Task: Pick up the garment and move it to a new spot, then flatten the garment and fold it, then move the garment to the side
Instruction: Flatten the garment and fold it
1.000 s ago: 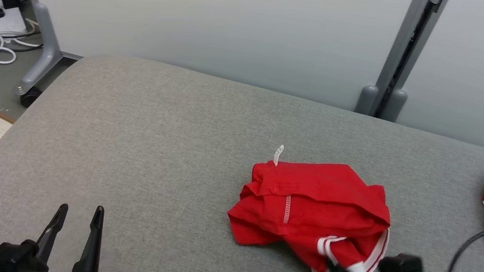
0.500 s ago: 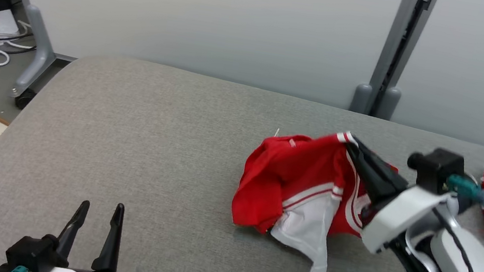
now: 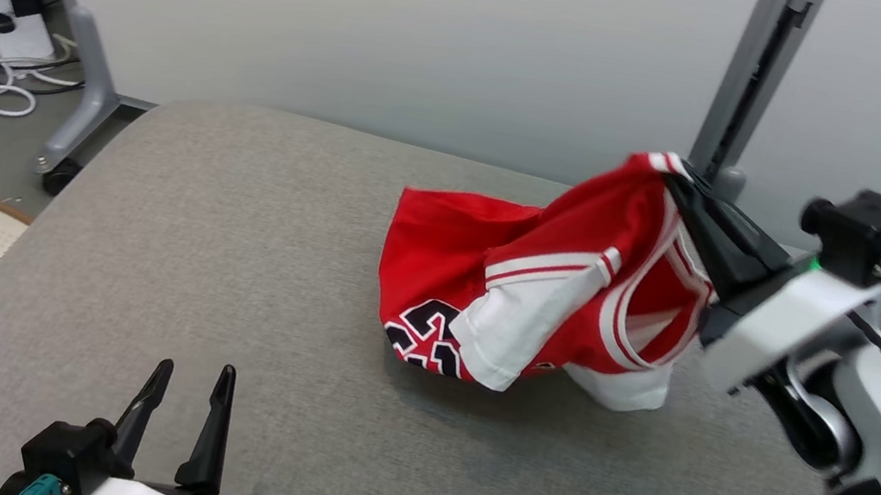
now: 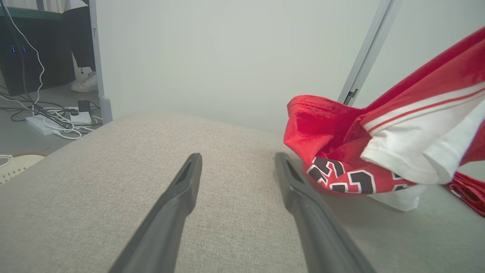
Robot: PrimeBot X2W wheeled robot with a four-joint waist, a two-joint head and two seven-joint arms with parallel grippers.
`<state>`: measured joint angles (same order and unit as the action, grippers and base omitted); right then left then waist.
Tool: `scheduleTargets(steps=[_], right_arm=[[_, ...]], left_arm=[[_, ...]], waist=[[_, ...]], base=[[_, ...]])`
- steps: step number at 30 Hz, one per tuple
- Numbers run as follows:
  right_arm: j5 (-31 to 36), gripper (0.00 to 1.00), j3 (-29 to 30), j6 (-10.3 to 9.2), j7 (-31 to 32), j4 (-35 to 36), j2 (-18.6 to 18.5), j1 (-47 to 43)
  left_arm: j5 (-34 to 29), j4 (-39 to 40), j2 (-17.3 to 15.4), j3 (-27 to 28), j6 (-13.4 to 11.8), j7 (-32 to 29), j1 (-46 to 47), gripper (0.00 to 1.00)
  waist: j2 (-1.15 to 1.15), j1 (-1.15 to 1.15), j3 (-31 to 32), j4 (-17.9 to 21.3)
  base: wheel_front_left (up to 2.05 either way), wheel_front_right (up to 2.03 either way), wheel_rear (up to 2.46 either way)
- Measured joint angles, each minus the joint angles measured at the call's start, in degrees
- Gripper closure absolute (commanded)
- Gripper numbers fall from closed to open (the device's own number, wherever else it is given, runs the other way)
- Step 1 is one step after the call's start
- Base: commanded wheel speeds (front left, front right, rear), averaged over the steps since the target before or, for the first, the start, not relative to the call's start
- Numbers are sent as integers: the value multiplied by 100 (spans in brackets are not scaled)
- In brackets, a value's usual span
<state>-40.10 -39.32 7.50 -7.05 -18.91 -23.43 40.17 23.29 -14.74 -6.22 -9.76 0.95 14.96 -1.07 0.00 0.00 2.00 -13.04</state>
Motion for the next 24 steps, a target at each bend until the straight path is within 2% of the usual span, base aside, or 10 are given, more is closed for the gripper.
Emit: scheduleTargets(steps=[5,10,18,24], right_arm=[[-57,100,253,0,177,208,-544,-690],[-82,100,839,0,361,464,-968,-1654],[-2,100,1894,0,565,639,-990,-2907],[35,100,2256,0,647,368,-820,-3306]], left_arm=[[1,7,0,18,3,2,-20,0],[-3,7,-4,10,7,3,-21,0],[-8,-31,-35,-25,10,2,19,0],[-9,-48,-57,-63,10,-23,40,0]], waist=[[0,0,-2,302],[0,0,-33,637],[0,0,-95,1116],[0,0,-153,1302]], base=[[0,0,0],[0,0,0],[0,0,0],[0,0,0]])
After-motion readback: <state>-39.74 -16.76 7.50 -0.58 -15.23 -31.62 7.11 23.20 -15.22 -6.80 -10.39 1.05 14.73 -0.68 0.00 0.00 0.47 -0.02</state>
